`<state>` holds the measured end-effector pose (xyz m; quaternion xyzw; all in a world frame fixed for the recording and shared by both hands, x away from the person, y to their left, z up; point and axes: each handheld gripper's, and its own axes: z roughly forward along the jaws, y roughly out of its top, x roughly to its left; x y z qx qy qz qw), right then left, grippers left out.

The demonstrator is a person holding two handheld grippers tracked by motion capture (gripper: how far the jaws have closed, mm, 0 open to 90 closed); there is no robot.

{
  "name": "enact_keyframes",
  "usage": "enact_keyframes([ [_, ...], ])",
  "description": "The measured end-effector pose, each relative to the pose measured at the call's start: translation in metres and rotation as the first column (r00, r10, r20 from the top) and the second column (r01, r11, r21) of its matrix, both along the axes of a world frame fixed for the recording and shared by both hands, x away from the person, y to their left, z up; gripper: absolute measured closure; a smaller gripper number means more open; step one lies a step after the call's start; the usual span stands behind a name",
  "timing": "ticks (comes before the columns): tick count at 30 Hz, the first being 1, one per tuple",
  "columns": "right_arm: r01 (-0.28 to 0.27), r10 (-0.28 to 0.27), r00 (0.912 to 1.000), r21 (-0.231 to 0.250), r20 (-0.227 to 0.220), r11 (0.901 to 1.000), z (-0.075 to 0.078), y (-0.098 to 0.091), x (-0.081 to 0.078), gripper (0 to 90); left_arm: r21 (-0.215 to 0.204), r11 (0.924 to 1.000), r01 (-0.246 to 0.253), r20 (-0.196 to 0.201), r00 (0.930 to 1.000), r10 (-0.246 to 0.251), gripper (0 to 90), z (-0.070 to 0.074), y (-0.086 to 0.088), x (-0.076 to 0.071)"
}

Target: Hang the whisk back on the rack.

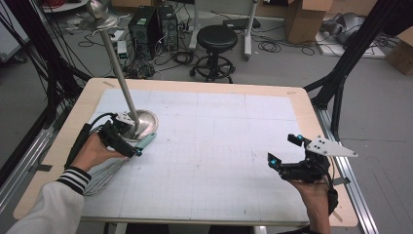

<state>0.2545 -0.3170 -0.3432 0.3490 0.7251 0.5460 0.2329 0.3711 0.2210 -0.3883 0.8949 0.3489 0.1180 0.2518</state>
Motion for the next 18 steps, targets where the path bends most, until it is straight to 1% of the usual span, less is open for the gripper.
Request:
enact_keyframes([
  [2, 0.000, 0.000, 1.0000, 0.000, -0.001, 1.0000, 0.000, 0.000, 0.000, 0.8, 0.001, 1.0000, 0.001, -0.020, 0.9998, -0.001, 1.7, -0.002, -0.002, 0.001],
  [3, -0.002, 0.002, 1.0000, 0.000, 0.000, 1.0000, 0.000, 0.000, 0.000, 0.8, -0.004, 1.0000, 0.006, -0.039, 0.9992, -0.006, 2.8, -0.003, -0.002, 0.002],
  [4, -0.002, 0.002, 1.0000, 0.000, 0.000, 1.0000, 0.000, 0.000, 0.000, 0.8, -0.004, 1.0000, 0.008, -0.042, 0.9991, -0.008, 4.7, -0.004, -0.003, 0.002],
  [11, -0.002, 0.002, 1.0000, 0.000, 0.000, 1.0000, 0.000, -0.001, 0.000, 0.8, 0.030, 0.9995, 0.012, -0.075, 0.9971, -0.009, 9.0, -0.011, -0.008, 0.004],
  [14, -0.001, 0.001, 1.0000, 0.002, 0.001, 1.0000, 0.000, -0.001, 0.000, 0.8, 0.037, 0.9992, 0.016, -0.091, 0.9958, -0.013, 12.4, -0.013, -0.009, 0.005],
  [15, -0.002, 0.002, 1.0000, 0.002, 0.000, 1.0000, 0.000, -0.001, 0.000, 0.8, 0.039, 0.9992, 0.011, -0.095, 0.9954, -0.007, 13.2, -0.014, -0.009, 0.005],
  [17, -0.002, 0.002, 1.0000, 0.003, 0.001, 1.0000, 0.000, -0.001, 0.000, 0.8, 0.031, 0.9995, 0.007, -0.112, 0.9937, -0.004, 15.7, -0.015, -0.010, 0.006],
  [18, -0.001, 0.001, 1.0000, 0.003, -0.001, 1.0000, 0.000, -0.001, 0.000, 0.8, 0.041, 0.9991, 0.008, -0.115, 0.9933, -0.004, 16.8, -0.016, -0.009, 0.006],
])
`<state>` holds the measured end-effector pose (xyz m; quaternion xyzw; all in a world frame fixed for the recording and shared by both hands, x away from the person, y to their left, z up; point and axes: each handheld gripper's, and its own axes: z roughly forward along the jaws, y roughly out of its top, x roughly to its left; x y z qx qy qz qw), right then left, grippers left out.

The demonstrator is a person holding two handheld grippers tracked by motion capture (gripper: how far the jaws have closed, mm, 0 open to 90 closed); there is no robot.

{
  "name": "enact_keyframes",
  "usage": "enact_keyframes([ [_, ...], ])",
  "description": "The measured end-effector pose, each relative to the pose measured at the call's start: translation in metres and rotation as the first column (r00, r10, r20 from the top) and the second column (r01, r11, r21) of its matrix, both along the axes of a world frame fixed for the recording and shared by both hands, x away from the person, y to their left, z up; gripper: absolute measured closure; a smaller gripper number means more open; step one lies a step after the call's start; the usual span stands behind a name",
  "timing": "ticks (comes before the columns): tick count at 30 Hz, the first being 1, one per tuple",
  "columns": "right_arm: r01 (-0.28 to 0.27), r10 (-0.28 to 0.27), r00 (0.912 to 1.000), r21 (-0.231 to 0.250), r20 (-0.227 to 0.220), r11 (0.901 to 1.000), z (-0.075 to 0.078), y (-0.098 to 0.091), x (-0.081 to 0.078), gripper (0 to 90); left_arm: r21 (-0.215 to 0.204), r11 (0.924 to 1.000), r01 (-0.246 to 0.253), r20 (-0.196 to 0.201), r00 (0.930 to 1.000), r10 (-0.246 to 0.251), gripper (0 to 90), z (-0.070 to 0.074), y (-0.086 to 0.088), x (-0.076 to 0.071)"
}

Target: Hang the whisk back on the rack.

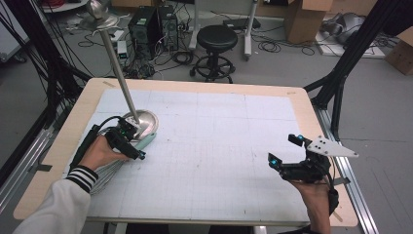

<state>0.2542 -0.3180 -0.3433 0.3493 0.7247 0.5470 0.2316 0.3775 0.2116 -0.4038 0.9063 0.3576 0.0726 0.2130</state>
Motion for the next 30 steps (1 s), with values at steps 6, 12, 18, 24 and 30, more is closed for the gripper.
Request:
enact_keyframes([
  [6, 0.001, -0.001, 1.0000, 0.000, 0.003, 1.0000, 0.0001, -0.0007, -0.0001, 0.8, 0.013, 0.9997, -0.022, -0.014, 0.9997, 0.022, 28.1, -0.0019, 0.0001, 0.0014],
  [12, 0.002, -0.002, 1.0000, 0.001, 0.003, 1.0000, 0.0001, -0.0011, -0.0002, 0.8, 0.031, 0.9992, -0.026, -0.030, 0.9992, 0.027, 40.0, -0.0025, 0.0010, 0.0013],
  [18, 0.001, -0.001, 1.0000, 0.000, 0.002, 1.0000, 0.0003, -0.0005, -0.0001, 0.8, 0.051, 0.9983, -0.029, -0.036, 0.9989, 0.031, 51.9, -0.0035, -0.0001, 0.0007],
  [24, 0.003, -0.003, 1.0000, 0.000, 0.006, 1.0000, 0.0007, -0.0010, -0.0003, 0.8, 0.076, 0.9967, -0.027, -0.032, 0.9991, 0.029, 63.0, -0.0046, -0.0017, -0.0003],
  [30, 0.005, -0.005, 0.9999, 0.004, 0.009, 1.0000, 0.0015, -0.0018, -0.0010, 0.8, 0.093, 0.9942, -0.053, -0.044, 0.9974, 0.058, 65.7, -0.0042, -0.0033, -0.0002],
])
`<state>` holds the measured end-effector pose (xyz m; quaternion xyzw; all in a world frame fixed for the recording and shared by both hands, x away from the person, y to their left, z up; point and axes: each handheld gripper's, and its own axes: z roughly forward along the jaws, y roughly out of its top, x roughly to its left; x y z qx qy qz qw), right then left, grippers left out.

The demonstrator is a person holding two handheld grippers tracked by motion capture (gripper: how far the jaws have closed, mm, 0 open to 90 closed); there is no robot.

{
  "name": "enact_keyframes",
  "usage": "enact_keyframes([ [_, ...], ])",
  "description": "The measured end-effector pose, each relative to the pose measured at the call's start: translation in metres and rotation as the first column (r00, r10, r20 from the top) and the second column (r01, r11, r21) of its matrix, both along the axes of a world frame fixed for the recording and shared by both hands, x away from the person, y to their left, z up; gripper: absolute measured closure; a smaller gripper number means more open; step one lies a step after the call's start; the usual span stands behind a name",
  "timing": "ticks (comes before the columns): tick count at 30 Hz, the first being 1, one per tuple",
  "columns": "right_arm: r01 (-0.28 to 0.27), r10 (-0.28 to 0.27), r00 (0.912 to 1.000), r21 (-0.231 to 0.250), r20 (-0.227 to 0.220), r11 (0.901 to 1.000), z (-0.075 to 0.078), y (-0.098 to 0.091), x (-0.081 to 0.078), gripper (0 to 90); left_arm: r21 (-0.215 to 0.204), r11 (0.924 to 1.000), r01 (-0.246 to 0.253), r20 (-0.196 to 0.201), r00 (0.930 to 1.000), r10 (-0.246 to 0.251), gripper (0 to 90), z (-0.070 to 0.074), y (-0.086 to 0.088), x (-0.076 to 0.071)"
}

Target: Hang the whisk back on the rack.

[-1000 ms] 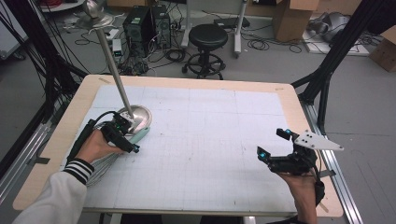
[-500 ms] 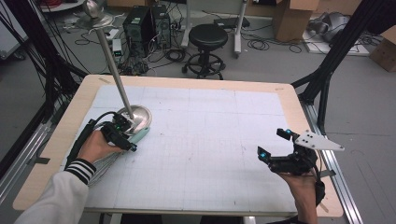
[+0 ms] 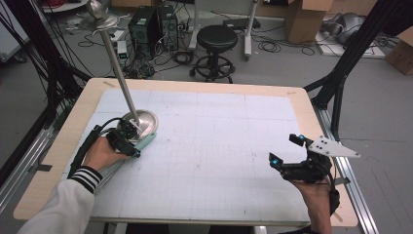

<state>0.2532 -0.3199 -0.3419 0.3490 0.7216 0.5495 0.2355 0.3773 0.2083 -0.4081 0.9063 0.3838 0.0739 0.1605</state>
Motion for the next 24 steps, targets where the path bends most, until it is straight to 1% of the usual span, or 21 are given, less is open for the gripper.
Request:
enact_keyframes([
  [3, -0.001, 0.001, 1.0000, 0.000, -0.001, 1.0000, 0.000, 0.000, 0.000, 0.8, 0.000, 1.0000, -0.005, -0.010, 0.9999, 0.005, 67.1, 0.001, 0.000, -0.001],
  [6, -0.001, 0.001, 1.0000, -0.001, 0.001, 1.0000, 0.000, 0.000, 0.000, 0.8, 0.023, 0.9995, 0.023, 0.002, 0.9997, -0.023, 68.8, 0.001, -0.001, -0.003],
  [9, -0.003, 0.003, 1.0000, -0.001, -0.001, 1.0000, 0.001, 0.001, 0.000, 0.8, 0.019, 0.9993, 0.031, -0.002, 0.9995, -0.031, 69.0, 0.001, -0.002, -0.005],
  [10, -0.004, 0.004, 1.0000, -0.002, 0.000, 1.0000, 0.000, 0.001, 0.000, 0.8, 0.022, 0.9989, 0.042, -0.006, 0.9991, -0.042, 69.0, 0.001, -0.002, -0.006],
  [11, -0.002, 0.002, 1.0000, -0.002, -0.002, 1.0000, 0.001, 0.002, 0.001, 0.8, 0.026, 0.9981, 0.056, -0.003, 0.9984, -0.056, 69.1, 0.002, -0.003, -0.007],
  [12, -0.003, 0.003, 1.0000, -0.002, -0.001, 1.0000, 0.001, 0.002, 0.001, 0.8, 0.026, 0.9979, 0.060, -0.003, 0.9982, -0.060, 69.2, 0.002, -0.003, -0.008],
  [13, -0.004, 0.004, 1.0000, -0.002, -0.001, 1.0000, 0.001, 0.002, 0.001, 0.8, 0.027, 0.9966, 0.078, -0.002, 0.9969, -0.078, 69.2, 0.003, -0.003, -0.009],
  [14, -0.003, 0.003, 1.0000, -0.001, -0.002, 1.0000, 0.001, 0.002, 0.001, 0.8, 0.026, 0.9962, 0.083, 0.000, 0.9965, -0.083, 69.2, 0.003, -0.004, -0.010],
  [16, -0.004, 0.004, 1.0000, -0.001, -0.002, 1.0000, 0.001, 0.002, 0.001, 0.8, 0.016, 0.9954, 0.094, 0.021, 0.9953, -0.094, 69.2, 0.005, -0.004, -0.012],
  [18, -0.004, 0.004, 1.0000, 0.001, -0.004, 1.0000, 0.001, 0.002, 0.001, 0.8, 0.016, 0.9934, 0.114, 0.033, 0.9929, -0.114, 69.3, 0.009, -0.004, -0.014],
  [21, -0.007, 0.007, 1.0000, -0.001, -0.001, 1.0000, 0.001, 0.002, 0.001, 0.8, -0.011, 0.9899, 0.141, 0.057, 0.9884, -0.140, 69.3, 0.015, -0.003, -0.018],
  [23, -0.006, 0.006, 1.0000, 0.000, -0.003, 1.0000, 0.001, 0.003, 0.001, 0.8, -0.024, 0.9867, 0.161, 0.063, 0.9853, -0.159, 69.3, 0.019, -0.002, -0.020],
  [24, -0.006, 0.006, 1.0000, 0.001, -0.003, 1.0000, 0.001, 0.003, 0.001, 0.8, -0.036, 0.9847, 0.170, 0.077, 0.9829, -0.167, 69.3, 0.022, -0.002, -0.022],
])
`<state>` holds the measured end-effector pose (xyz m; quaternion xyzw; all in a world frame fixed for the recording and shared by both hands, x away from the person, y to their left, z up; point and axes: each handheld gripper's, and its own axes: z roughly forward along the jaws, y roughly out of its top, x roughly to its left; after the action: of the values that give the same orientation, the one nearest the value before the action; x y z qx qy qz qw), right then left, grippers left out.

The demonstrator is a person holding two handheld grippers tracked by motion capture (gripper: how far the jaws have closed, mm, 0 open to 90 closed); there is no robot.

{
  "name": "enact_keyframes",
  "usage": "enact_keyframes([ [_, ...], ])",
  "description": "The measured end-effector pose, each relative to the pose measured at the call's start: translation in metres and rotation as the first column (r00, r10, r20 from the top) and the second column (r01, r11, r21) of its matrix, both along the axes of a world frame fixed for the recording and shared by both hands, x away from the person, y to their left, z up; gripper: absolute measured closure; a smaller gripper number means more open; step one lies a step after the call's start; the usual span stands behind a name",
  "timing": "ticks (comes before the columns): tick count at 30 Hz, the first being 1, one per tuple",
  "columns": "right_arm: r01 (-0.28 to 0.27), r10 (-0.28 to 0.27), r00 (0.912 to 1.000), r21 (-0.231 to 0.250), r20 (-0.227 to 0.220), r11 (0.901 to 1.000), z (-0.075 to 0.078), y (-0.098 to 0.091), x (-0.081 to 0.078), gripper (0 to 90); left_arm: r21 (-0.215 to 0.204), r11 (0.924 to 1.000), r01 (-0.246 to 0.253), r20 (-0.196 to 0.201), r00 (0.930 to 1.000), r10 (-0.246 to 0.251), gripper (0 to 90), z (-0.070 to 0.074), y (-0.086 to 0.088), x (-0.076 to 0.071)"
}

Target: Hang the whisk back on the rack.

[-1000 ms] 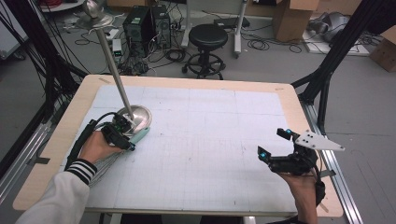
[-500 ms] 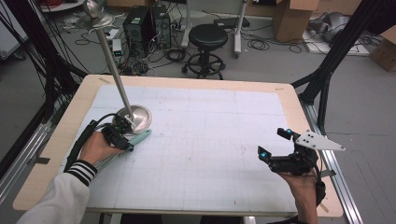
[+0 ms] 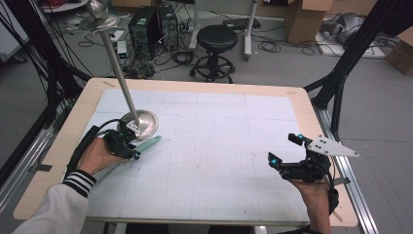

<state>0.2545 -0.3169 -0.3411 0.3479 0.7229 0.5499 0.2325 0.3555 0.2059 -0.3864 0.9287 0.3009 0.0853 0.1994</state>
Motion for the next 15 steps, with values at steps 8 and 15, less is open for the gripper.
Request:
enact_keyframes([
  [8, -0.005, 0.005, 1.0000, -0.002, 0.001, 1.0000, 0.000, 0.002, 0.001, 0.8, -0.090, 0.9920, 0.089, 0.038, 0.9956, -0.086, 69.4, 0.018, 0.001, -0.009],
  [15, -0.007, 0.007, 1.0000, -0.005, 0.004, 1.0000, 0.000, 0.002, 0.001, 0.8, -0.131, 0.9841, 0.121, 0.079, 0.9907, -0.111, 69.4, 0.035, 0.005, -0.014],
])
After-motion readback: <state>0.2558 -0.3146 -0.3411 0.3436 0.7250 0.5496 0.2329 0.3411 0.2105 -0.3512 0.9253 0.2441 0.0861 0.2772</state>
